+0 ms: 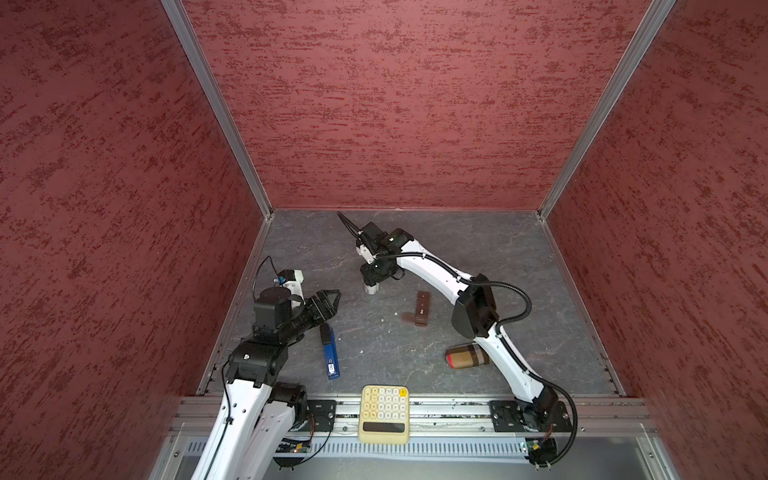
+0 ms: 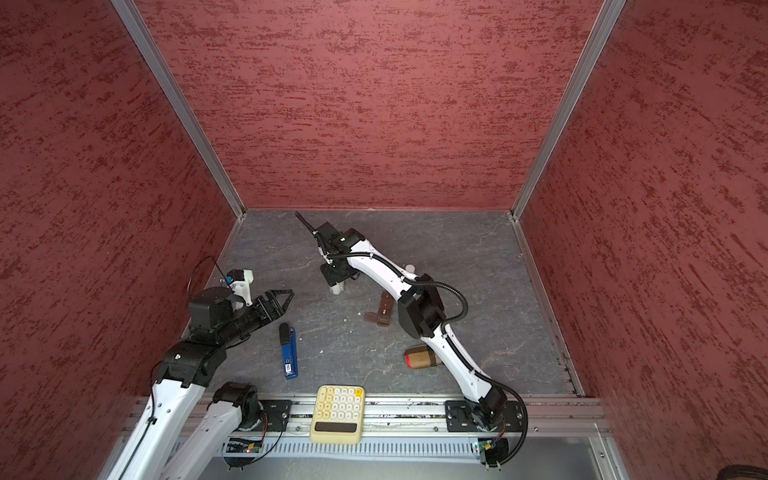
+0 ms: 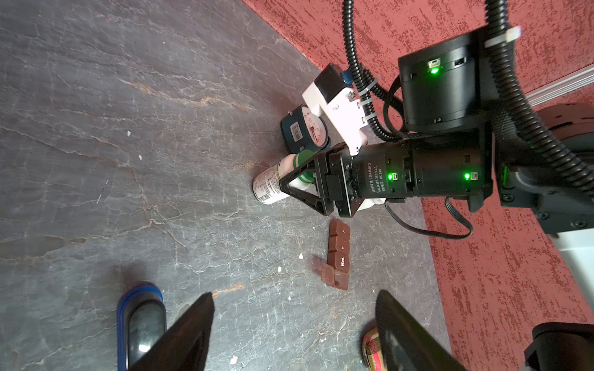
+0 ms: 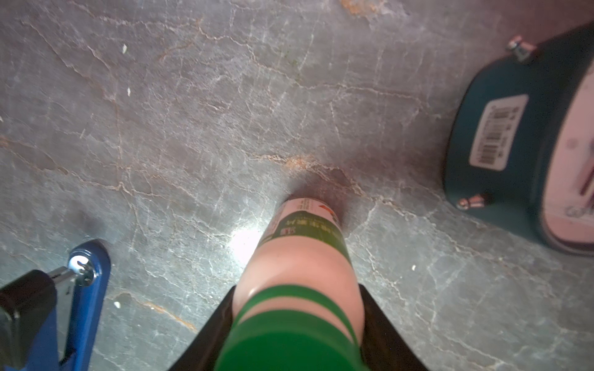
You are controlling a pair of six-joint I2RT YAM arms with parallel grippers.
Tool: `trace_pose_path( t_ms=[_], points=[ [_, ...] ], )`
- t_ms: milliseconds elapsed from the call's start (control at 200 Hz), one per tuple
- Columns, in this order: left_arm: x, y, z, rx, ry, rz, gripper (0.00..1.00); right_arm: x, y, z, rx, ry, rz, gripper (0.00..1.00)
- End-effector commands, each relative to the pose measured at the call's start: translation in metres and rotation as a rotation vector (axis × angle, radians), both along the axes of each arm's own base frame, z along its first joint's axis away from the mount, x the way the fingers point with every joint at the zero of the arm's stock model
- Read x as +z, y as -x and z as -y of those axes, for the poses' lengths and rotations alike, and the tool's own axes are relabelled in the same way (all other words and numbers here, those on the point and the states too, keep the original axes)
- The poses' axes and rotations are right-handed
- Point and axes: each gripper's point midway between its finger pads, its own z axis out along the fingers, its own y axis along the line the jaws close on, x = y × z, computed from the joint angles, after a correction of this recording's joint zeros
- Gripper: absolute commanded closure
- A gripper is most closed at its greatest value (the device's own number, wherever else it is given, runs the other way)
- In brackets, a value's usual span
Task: Sort the pills into containers
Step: 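Close the right gripper on the green-capped bottle and lift it, then carry the bottle toward the left gripper while the left gripper reaches to meet it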
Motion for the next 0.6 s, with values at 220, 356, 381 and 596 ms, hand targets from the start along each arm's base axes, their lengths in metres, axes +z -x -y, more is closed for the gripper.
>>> trace_pose_path(
  t_ms=[220,356,381,596],
  points=[
    [0.046,-0.004,0.03,-0.17,-0.006,0.358,0.2,0.139,0.034,0.014,-0.094,-0.331,0.042,0.57],
    [0.063,-0.004,0.055,-0.245,-0.059,0.545,0.2,0.162,0.049,0.055,-0.181,-0.416,0.041,0.58],
    [0.066,-0.005,0.06,-0.252,-0.07,0.575,0.2,0.164,0.051,0.063,-0.196,-0.434,0.038,0.58],
    [0.06,-0.011,0.132,-0.44,-0.164,0.707,0.2,0.187,0.086,0.119,-0.276,-0.557,0.011,0.58]
  ],
)
